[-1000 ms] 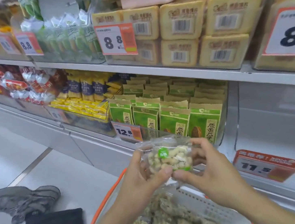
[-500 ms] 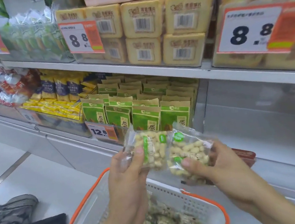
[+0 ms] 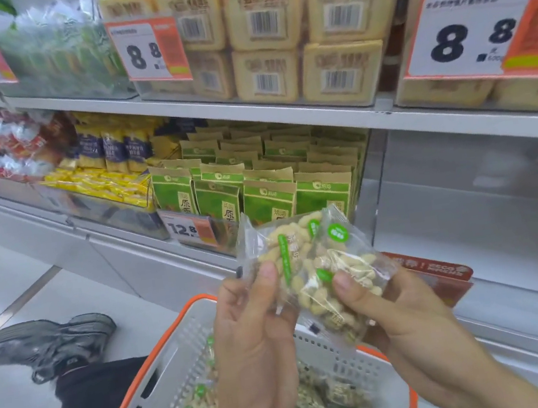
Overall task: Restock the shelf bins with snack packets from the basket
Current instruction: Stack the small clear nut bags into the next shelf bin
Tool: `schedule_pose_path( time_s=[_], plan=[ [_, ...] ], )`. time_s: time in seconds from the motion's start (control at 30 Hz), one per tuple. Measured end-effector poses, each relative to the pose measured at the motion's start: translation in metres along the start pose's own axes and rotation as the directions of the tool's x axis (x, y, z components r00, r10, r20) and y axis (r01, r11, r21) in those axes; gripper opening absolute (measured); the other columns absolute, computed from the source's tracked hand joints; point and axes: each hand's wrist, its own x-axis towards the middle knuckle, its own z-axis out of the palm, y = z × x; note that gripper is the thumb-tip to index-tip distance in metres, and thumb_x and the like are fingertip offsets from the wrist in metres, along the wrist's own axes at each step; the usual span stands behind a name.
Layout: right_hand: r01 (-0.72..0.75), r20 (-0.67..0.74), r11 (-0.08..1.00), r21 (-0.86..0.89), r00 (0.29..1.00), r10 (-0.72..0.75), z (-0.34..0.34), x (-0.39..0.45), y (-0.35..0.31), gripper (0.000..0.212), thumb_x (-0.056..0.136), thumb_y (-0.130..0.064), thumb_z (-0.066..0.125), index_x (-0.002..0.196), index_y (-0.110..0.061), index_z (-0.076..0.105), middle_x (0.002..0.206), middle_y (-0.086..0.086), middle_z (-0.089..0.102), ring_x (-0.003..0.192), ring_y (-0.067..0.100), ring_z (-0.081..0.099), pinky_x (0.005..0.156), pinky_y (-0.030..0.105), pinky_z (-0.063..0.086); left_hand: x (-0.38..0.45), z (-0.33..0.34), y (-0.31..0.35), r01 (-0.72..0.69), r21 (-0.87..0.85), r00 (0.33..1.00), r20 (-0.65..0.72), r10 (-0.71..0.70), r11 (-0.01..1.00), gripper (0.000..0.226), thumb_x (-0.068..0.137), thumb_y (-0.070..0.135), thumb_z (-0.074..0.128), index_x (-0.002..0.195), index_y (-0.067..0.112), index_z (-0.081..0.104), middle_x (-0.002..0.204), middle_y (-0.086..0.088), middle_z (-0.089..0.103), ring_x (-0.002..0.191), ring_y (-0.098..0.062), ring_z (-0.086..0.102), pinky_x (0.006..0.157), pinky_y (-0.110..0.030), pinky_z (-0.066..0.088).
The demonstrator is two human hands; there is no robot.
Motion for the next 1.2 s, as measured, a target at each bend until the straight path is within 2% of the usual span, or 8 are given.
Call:
schedule_pose_path(
  time_s=[0.13,0.23,0.33,0.43,0.57,0.8,1.0,1.2],
  plan=[
    [0.031,0.056,0.980,0.197,0.997,-0.043,-0.003,-0.001,-0.014,0.077,0.053,-0.026,0.096,0.123,-0.015,0.065,0.116,0.014,0.072,0.101,0.033,0.072,0.075,0.043,0.061,0.001,-0.003,-0.001,-0.060,0.174,0.995,0.089,0.045,0.983,0.074,0.072,0.048,0.078,0.109,-0.009,0.049,0.104,-0.022,0.069,0.100,-0.032,0.066,0.094,-0.047,0.054],
    [0.213,-0.061,0.976,0.046,0.976,-0.210,-0.016,-0.003,-0.031,0.064,0.059,-0.018,0.090,0.118,-0.014,0.067,0.110,0.012,0.074,0.101,0.033,0.072,0.083,0.042,0.058,0.012,-0.009,0.008,-0.104,0.399,0.983,0.183,0.032,0.911,0.086,0.057,0.074,0.078,0.103,0.004,0.058,0.096,-0.024,0.063,0.098,-0.041,0.061,0.094,-0.060,0.045],
    [0.302,-0.022,0.952,-0.046,0.953,-0.304,-0.024,-0.006,-0.046,0.058,0.063,-0.013,0.088,0.117,-0.013,0.067,0.110,0.015,0.074,0.102,0.040,0.070,0.090,0.053,0.054,0.025,-0.005,0.020,-0.154,0.596,0.942,0.330,-0.065,0.788,0.079,0.048,0.084,0.073,0.107,0.032,0.071,0.108,0.001,0.074,0.107,-0.032,0.067,0.089,-0.045,0.051],
    [0.302,-0.019,0.953,-0.031,0.953,-0.302,-0.034,-0.008,-0.053,0.072,0.057,-0.002,0.081,0.125,-0.008,0.058,0.110,0.019,0.073,0.102,0.039,0.070,0.080,0.049,0.060,0.027,0.009,0.028,-0.283,0.742,0.815,0.520,-0.257,0.607,0.064,0.066,0.067,0.074,0.117,0.030,0.065,0.105,0.001,0.075,0.095,-0.020,0.072,0.078,-0.028,0.053],
    [0.242,0.028,0.970,-0.022,0.970,-0.242,-0.041,-0.011,-0.051,0.075,0.059,0.008,0.077,0.130,-0.004,0.054,0.111,0.024,0.071,0.101,0.041,0.070,0.076,0.043,0.061,0.027,0.026,0.016,-0.393,0.772,0.781,0.567,-0.262,0.500,0.047,0.073,0.043,0.081,0.115,0.034,0.062,0.108,0.006,0.073,0.091,-0.018,0.071,0.073,-0.041,0.058],
    [0.159,0.218,0.987,-0.009,0.964,-0.154,-0.053,-0.021,-0.056,0.050,0.076,-0.027,0.079,0.115,0.002,0.068,0.114,0.022,0.070,0.099,0.033,0.068,0.084,0.035,0.057,0.018,0.039,-0.009,-0.244,0.634,0.780,0.578,-0.240,0.734,0.039,0.087,0.023,0.073,0.123,0.012,0.060,0.108,-0.005,0.073,0.087,-0.024,0.073,0.070,-0.034,0.059],
    [0.209,-0.081,0.978,0.012,0.975,-0.207,-0.067,-0.021,-0.073,0.057,0.078,-0.028,0.073,0.123,0.003,0.061,0.117,0.020,0.071,0.104,0.033,0.070,0.091,0.046,0.054,0.033,0.047,-0.019,-0.676,0.733,0.732,0.680,-0.042,0.079,0.073,0.087,0.074,0.035,0.144,0.030,0.042,0.129,0.014,0.044,0.122,-0.004,0.045,0.100,-0.029,0.043],
    [0.135,-0.375,0.987,0.091,0.923,-0.091,-0.095,-0.007,-0.087,0.042,0.083,-0.025,0.065,0.115,0.002,0.065,0.113,0.019,0.072,0.107,0.031,0.070,0.099,0.044,0.053,0.064,0.039,-0.060,-0.708,0.694,0.706,0.703,-0.087,-0.135,0.092,0.088,0.061,0.053,0.156,0.015,0.012,0.148,-0.002,0.028,0.131,-0.022,0.041,0.104,-0.034,0.040]
  ],
)
